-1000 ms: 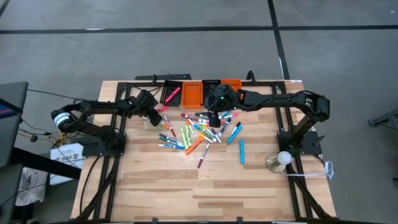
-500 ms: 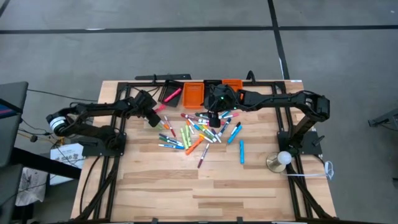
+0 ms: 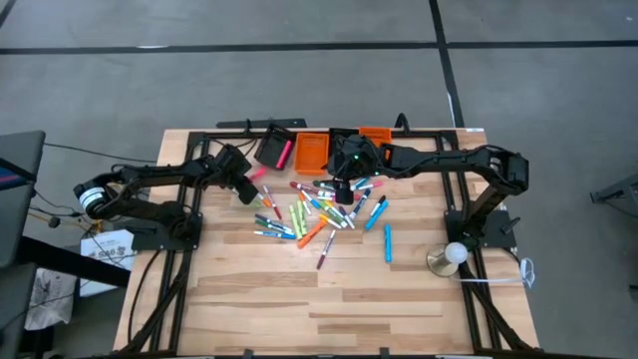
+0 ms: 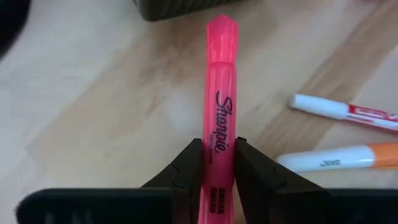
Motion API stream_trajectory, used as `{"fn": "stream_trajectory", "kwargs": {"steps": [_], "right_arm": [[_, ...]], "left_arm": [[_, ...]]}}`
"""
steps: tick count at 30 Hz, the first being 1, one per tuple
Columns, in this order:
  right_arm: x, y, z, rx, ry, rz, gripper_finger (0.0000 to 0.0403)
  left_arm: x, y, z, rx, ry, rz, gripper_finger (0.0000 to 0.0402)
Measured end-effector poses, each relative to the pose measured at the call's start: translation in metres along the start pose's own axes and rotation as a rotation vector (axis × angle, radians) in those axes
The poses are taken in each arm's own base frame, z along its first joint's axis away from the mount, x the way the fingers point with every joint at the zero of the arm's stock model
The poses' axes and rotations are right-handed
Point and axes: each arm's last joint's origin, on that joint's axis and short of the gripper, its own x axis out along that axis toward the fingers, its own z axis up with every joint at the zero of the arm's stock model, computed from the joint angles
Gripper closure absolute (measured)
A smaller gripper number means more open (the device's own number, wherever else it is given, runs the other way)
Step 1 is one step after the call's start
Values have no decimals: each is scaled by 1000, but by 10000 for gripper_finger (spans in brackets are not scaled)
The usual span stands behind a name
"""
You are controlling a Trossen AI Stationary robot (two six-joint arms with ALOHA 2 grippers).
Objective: Pick & Place Markers
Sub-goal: Put the big pink highlighter pen into the left black basket
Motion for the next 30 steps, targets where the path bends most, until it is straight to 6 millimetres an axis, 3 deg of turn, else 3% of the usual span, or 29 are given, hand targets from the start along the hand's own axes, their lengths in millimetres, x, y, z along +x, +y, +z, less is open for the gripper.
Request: {"fn": "stream_trajectory", "kwargs": {"steps": [9, 21, 30], "right_arm": [[0, 0, -1, 0, 7, 2, 226], [0, 1, -1, -1, 13, 5, 226], [0, 0, -1, -8, 13, 5, 226]], "left_arm": [[0, -2, -2, -55, 23, -45, 328], [-7, -23, 8, 38, 37, -54, 326], [-41, -31, 20, 76, -161, -56, 326]]}}
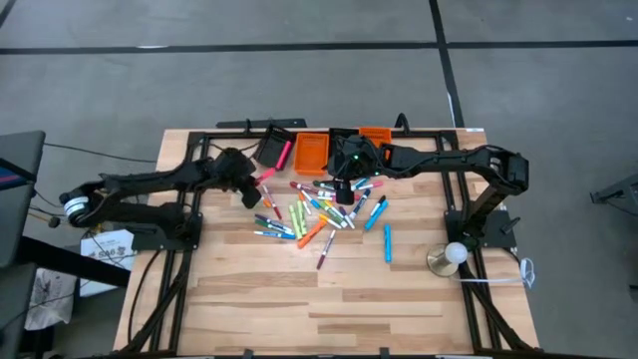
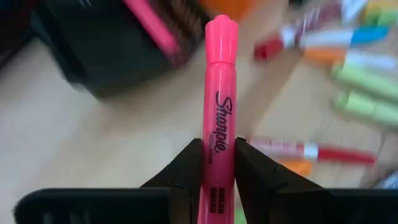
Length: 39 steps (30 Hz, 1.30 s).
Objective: Pick & Place Markers
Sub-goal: Put the big pink highlighter pen into the left black basket
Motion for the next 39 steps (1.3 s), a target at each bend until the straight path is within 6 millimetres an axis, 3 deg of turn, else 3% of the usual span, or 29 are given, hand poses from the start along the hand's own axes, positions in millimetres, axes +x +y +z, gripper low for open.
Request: {"fn": "stream_trajectory", "kwargs": {"steps": [6, 15, 26, 39], "right_arm": [[0, -1, 2, -3, -25, -10, 226], [0, -1, 3, -9, -28, -12, 226], [0, -1, 3, -12, -28, -12, 226], [0, -1, 3, -13, -27, -12, 226]], "left_arm": [[-12, 2, 24, -3, -266, 115, 325], [8, 20, 45, -60, -443, 293, 325], [49, 35, 48, -61, -380, 307, 325], [60, 36, 51, -79, -352, 299, 305]]}}
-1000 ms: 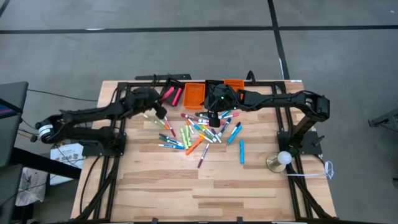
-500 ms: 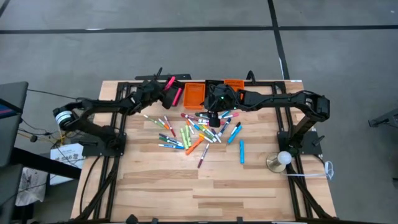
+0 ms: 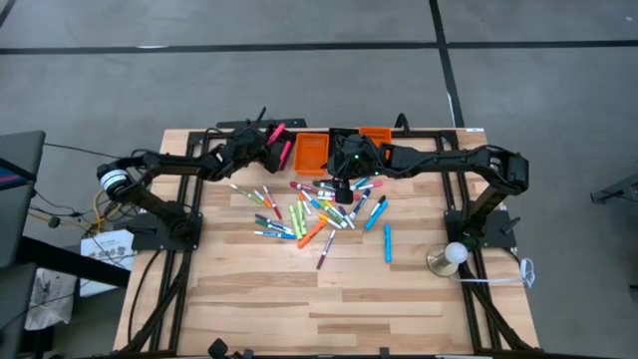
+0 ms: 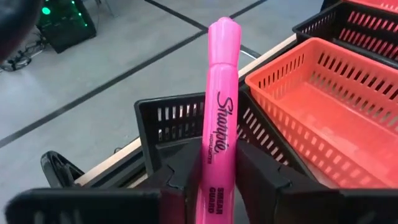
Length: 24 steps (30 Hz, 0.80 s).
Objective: Pick & Place Markers
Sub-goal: Put the big pink highlighter pen into the left black basket, then put the big orange highlighter pen into the left black basket
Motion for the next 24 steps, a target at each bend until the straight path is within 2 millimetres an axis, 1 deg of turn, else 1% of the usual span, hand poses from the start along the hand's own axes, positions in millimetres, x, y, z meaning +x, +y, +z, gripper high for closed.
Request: {"fn": "stream_trajectory", "kwargs": {"steps": [8, 12, 19, 21, 24], "right_arm": [[0, 0, 0, 0, 3, 1, 226], [0, 0, 0, 0, 3, 2, 226], [0, 0, -1, 2, 11, 5, 226], [0, 1, -2, 3, 17, 7, 226], [0, 1, -3, 5, 31, 14, 226]], "left_arm": [[0, 0, 0, -1, 4, 0, 268], [0, 0, -1, -30, 12, 0, 252], [-1, -1, -11, -68, 117, -7, 255], [-2, -2, -16, -67, 162, -29, 258], [-6, -7, -19, -58, 204, -108, 262]]}}
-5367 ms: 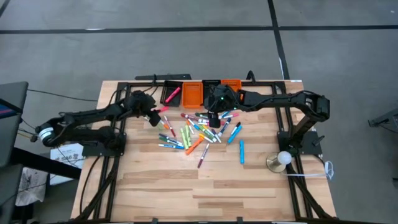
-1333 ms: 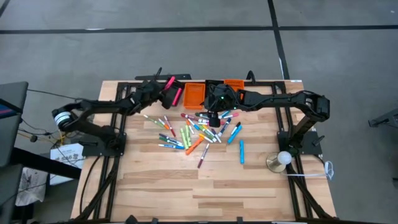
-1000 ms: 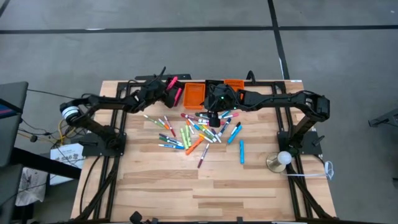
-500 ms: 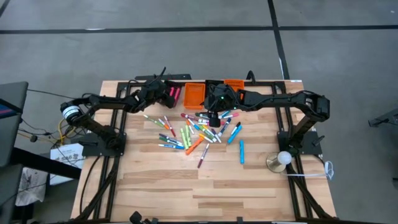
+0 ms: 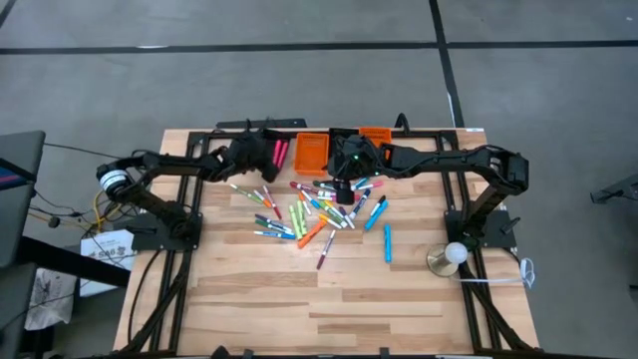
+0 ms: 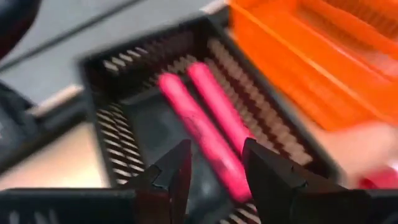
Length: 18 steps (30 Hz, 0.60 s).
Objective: Pick & Place Markers
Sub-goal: Put the big orange highlighter pen into the left black basket
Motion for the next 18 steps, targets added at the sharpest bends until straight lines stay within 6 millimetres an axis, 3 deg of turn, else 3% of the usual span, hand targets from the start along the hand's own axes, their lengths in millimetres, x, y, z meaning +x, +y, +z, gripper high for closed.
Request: {"fn": "stream_trajectory", "kwargs": {"steps": [3, 8, 13, 18], "right_arm": [[0, 1, -3, 3, 29, 12, 226], [-1, 2, -11, 63, 97, 51, 226], [3, 4, -28, 153, 99, 88, 226], [10, 11, -47, 238, 39, 68, 226]], "left_arm": [[-13, -11, 4, 23, -13, -114, 265], [-55, -37, 9, 103, -69, -275, 266], [-90, -60, -10, 188, -106, -401, 266], [-109, -71, -27, 239, -147, -486, 266]]}}
